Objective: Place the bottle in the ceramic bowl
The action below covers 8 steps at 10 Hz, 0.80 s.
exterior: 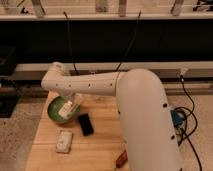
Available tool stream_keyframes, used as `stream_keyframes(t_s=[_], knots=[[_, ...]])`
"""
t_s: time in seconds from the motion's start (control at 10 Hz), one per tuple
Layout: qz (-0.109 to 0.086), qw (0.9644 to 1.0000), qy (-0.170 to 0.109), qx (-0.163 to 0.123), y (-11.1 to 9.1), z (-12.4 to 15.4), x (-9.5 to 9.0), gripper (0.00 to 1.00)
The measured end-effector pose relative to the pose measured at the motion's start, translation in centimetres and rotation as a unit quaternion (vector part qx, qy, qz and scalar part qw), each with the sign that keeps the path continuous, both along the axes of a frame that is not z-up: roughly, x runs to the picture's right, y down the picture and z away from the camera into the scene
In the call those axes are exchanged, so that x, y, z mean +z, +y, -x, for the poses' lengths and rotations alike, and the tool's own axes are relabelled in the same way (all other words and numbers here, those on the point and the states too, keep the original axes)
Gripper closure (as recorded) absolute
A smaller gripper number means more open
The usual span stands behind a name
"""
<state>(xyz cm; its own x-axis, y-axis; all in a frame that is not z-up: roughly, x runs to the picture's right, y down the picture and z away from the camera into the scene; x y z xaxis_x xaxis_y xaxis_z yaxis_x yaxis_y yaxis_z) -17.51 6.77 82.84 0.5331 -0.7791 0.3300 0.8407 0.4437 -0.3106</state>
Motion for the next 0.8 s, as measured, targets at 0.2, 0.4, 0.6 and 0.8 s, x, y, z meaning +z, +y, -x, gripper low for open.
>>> stream_keyframes(t_s=[0.2, 0.4, 0.6, 0.8], knots=[[-0.001, 1.0, -0.002, -0.004, -0.01, 0.04, 0.07, 0.82], [-0.002, 0.9999, -0.005, -0.009, 0.03, 0.1, 0.17, 0.82], [-0.002, 0.9999, -0.007, -0.012, 0.06, 0.17, 0.18, 0.75], [-0.004, 0.9998, -0.01, -0.016, 0.01, 0.25, 0.23, 0.79]])
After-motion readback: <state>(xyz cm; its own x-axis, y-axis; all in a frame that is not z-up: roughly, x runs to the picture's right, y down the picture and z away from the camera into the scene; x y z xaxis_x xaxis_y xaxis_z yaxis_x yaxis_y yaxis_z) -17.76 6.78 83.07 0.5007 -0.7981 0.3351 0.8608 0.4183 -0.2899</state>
